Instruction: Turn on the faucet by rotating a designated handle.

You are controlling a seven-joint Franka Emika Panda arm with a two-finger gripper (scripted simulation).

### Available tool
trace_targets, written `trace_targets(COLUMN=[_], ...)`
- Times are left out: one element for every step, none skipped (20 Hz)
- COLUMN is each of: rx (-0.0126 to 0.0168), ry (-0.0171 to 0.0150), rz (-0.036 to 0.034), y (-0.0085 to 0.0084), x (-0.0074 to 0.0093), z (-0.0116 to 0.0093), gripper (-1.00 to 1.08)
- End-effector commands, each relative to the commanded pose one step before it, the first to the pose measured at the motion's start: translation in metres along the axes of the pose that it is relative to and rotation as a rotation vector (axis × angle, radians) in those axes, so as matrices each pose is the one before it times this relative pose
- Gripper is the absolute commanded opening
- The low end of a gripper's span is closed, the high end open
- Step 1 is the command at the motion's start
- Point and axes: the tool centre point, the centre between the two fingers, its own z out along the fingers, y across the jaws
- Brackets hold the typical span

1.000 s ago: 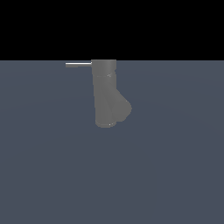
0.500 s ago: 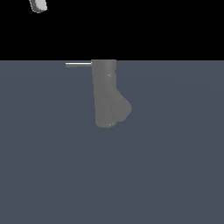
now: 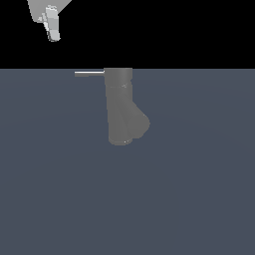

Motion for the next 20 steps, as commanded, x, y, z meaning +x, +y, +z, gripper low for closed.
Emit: trace_targets(rx=[-0.00014, -0.00040, -0.00044, -0.00048, -0.00052, -0.00056, -0.00061, -0.00065, -0.00070, -0.00074, -0.00077, -0.00077, -0.00075, -0.00074, -0.00071, -0.00068, -0.00064, -0.00060, -0.00056, -0.00051], ry=[-0.00081, -0.00024, -0.00020, -0.00016, -0.00012, -0.00009, -0.00005, -0.00001, 0.00003, 0.00006, 0.00009, 0.00011, 0.00012, 0.00012, 0.00011, 0.00010, 0.00008, 0.00005, 0.00003, -0.00001], rz=[0.04778, 0.01869, 0.01880, 0.01897, 0.01915, 0.01938, 0.01966, 0.01998, 0.02034, 0.02077, 0.02089, 0.02033, 0.01970, 0.01906, 0.01837, 0.01762, 0.01683, 0.01598, 0.01506, 0.01409], y=[-0.01299, -0.00511, -0.00514, -0.00517, -0.00522, -0.00528, -0.00534, -0.00543, -0.00553, -0.00564, -0.00567, -0.00552, -0.00536, -0.00519, -0.00500, -0.00481, -0.00460, -0.00438, -0.00413, -0.00387], x=[0.00628, 0.00251, 0.00254, 0.00258, 0.00262, 0.00266, 0.00271, 0.00277, 0.00283, 0.00291, 0.00294, 0.00287, 0.00279, 0.00271, 0.00263, 0.00252, 0.00242, 0.00230, 0.00218, 0.00206], z=[0.00871, 0.00344, 0.00347, 0.00350, 0.00353, 0.00358, 0.00363, 0.00369, 0.00375, 0.00383, 0.00384, 0.00373, 0.00360, 0.00347, 0.00333, 0.00317, 0.00301, 0.00284, 0.00265, 0.00246], gripper=[-1.00, -1.00, -1.00, -1.00, -1.00, -1.00, -1.00, -1.00, -1.00, -1.00, -1.00, -1.00, -1.00, -1.00, -1.00, -1.00, -1.00, -1.00, -1.00, -1.00])
